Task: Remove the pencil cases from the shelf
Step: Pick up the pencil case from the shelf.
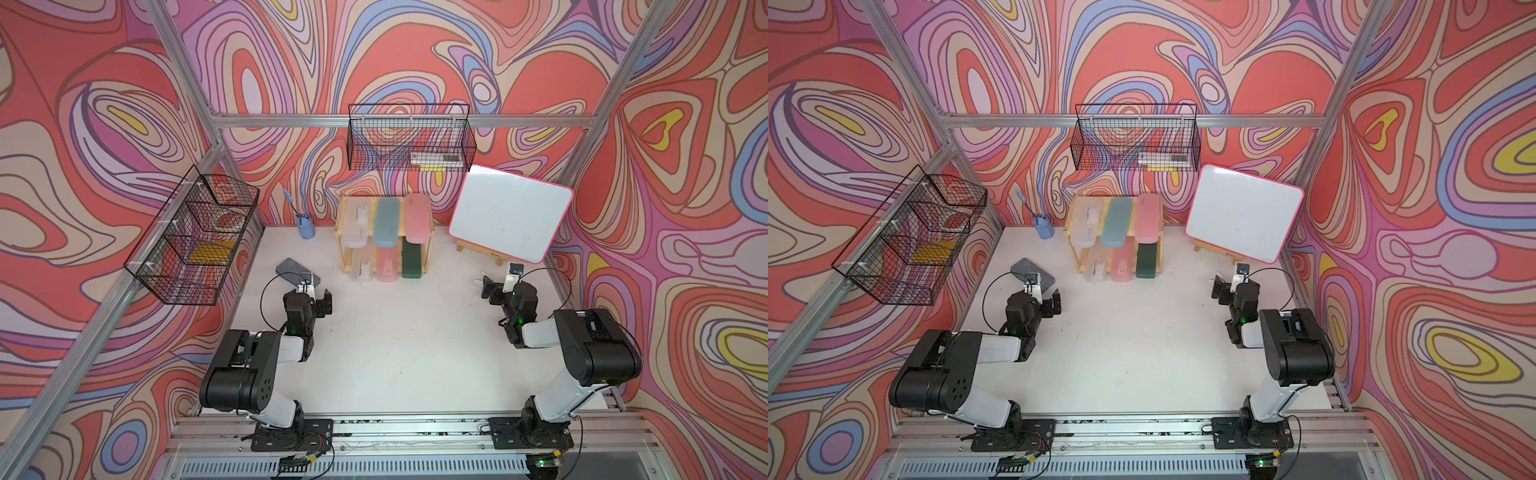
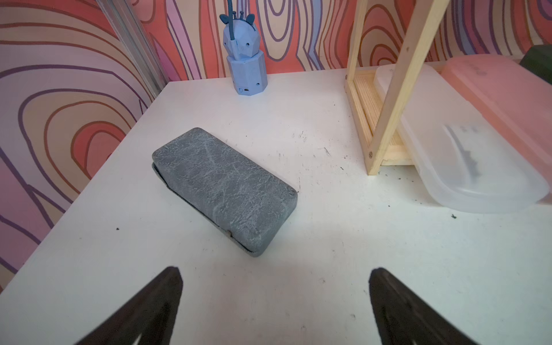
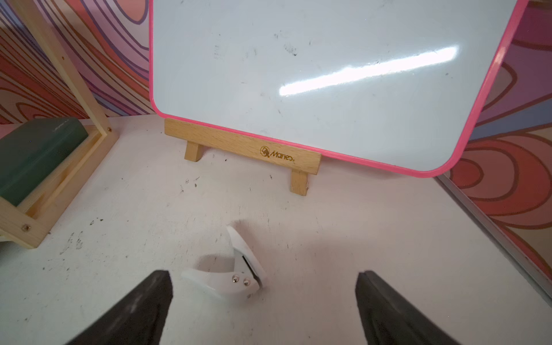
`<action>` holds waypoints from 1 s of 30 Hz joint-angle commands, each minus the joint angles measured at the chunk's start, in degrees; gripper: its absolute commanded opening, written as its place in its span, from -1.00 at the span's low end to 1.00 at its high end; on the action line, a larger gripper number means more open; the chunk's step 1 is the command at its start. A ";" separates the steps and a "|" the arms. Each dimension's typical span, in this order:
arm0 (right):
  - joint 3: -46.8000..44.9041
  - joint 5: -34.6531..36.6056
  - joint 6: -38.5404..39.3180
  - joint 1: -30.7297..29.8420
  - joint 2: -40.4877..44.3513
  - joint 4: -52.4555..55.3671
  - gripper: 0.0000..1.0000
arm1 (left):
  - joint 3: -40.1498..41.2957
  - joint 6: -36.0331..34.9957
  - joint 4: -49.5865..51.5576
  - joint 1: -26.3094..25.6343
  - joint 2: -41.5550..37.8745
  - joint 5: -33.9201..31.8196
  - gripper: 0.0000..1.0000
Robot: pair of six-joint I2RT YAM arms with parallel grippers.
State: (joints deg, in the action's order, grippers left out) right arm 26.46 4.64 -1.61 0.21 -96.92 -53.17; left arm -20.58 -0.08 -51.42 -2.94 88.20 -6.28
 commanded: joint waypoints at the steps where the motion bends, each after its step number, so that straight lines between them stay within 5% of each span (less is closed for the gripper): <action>1: 0.43 -0.25 -0.42 -0.03 -0.11 -0.69 0.96 | -0.64 -0.49 0.20 0.39 -0.07 0.83 0.99; 15: 0.80 -0.40 -0.33 0.03 0.68 0.30 0.97 | -1.20 0.09 0.98 0.66 -0.69 -1.11 0.99; 18: 6.90 1.08 0.29 -0.81 9.53 18.20 0.96 | -7.66 1.82 19.24 0.65 -9.69 -4.73 0.99; 20: 13.68 4.00 -0.38 -2.26 15.04 31.19 0.96 | -16.35 8.99 34.23 0.65 -15.65 -4.90 0.99; 25: 29.01 8.90 -3.06 -5.93 17.12 52.82 0.97 | -29.31 28.37 51.16 0.65 -19.26 12.98 0.99; 30: 34.15 13.72 -3.07 -13.30 18.04 59.47 0.96 | -23.58 49.05 39.07 0.65 -21.36 30.33 0.99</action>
State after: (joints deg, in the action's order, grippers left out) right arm 59.90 14.31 -3.75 -9.98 -78.00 -6.46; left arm -49.01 32.32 -13.85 -2.55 65.95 11.22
